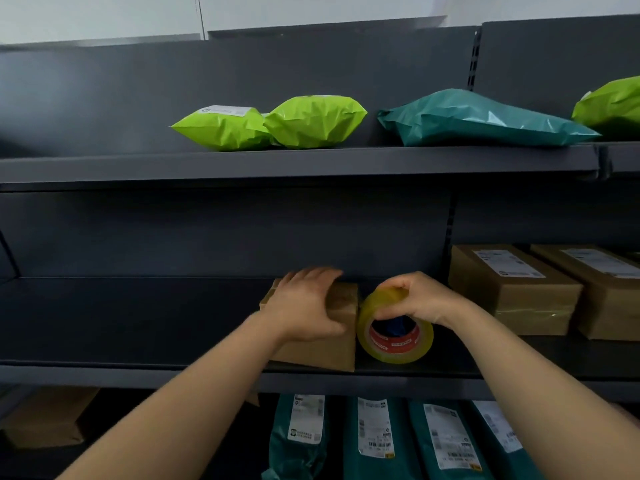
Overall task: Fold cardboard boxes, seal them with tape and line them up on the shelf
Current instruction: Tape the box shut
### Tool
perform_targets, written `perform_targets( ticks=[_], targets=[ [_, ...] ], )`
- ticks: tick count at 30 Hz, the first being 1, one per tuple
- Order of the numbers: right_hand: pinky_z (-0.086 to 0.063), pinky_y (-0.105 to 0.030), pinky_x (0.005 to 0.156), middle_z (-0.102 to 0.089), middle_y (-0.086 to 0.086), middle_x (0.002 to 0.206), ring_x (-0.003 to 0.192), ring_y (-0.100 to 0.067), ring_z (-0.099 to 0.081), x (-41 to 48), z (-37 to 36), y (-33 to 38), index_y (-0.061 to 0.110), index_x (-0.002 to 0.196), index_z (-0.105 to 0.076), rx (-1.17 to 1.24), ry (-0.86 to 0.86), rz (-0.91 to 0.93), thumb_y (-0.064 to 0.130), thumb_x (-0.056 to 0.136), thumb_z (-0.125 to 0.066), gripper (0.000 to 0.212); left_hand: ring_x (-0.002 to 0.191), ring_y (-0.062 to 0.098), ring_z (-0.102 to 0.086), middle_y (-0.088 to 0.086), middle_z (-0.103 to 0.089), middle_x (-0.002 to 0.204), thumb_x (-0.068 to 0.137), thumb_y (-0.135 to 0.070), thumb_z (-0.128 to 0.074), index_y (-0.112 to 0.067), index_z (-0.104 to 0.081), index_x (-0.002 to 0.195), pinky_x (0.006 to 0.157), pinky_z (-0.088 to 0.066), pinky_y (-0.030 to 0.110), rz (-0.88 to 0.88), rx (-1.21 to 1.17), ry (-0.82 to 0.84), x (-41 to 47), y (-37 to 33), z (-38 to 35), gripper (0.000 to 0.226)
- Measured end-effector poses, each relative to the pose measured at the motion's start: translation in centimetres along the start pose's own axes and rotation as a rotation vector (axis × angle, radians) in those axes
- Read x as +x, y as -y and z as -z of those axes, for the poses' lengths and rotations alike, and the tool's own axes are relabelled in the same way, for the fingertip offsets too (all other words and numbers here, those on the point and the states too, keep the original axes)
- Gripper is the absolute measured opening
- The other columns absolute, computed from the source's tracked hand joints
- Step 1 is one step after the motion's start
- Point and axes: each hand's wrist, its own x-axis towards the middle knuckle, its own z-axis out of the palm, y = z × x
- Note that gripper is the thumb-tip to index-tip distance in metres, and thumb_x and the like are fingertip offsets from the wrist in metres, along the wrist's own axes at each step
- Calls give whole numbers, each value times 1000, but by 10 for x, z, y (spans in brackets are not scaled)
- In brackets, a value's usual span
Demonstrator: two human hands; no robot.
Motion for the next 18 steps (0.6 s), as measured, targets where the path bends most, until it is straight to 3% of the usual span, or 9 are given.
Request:
perform_targets(
  ticks=[2,4,6,9,11,15,18],
  targets=[
    [-53,-26,87,-73,6,97,93,-11,-67,0,-1,3,26,98,-72,-12,2,3,27,62,-90,40,149,20,-12,-4,-13,163,77,-46,-75,-33,-7,156,122,-13,40,23,-51,198,21,-5,17,104],
    [-53,-24,84,-72,5,98,94,-11,-66,-1,-2,5,25,100,-72,-34,4,14,26,63,-90,40,148,22,-16,-3,-11,163,72,-39,-83,-34,-3,155,119,-24,39,46,-111,386,36,-10,18,116],
    [-52,-20,78,-71,6,98,93,-10,-65,-4,-1,7,25,100,-72,-32,-7,20,25,64,-89,40,145,22,-24,-4,-17,161,66,-37,-88,-33,-8,155,115,-32,37,40,-105,432,43,-12,14,120],
    [-48,-16,71,-70,7,99,92,-7,-64,-12,11,9,26,103,-68,59,-77,41,23,64,-88,44,136,19,-35,-6,-29,154,64,-35,-89,-34,-22,152,106,-40,31,17,-253,330,41,-6,21,111],
    [-49,-22,72,-71,3,96,91,-14,-66,-18,26,12,22,99,-67,182,-162,78,25,59,-88,45,133,17,-38,-8,-33,150,64,-33,-89,-35,-26,149,103,-39,28,6,-416,204,36,4,31,106],
    [-55,-33,82,-74,-3,91,91,-22,-69,-24,46,26,21,86,-73,476,-220,222,25,51,-90,40,122,13,-48,-10,-45,138,59,-29,-92,-40,-36,142,102,-43,31,7,-806,19,22,21,32,101],
    [-59,-31,76,-75,-2,89,83,-18,-71,-21,42,42,19,95,-71,567,-218,272,22,54,-83,43,118,14,-53,-9,-51,132,48,-33,-93,-41,-42,137,103,-47,37,3,-1041,-46,13,28,12,103]
  ],
)
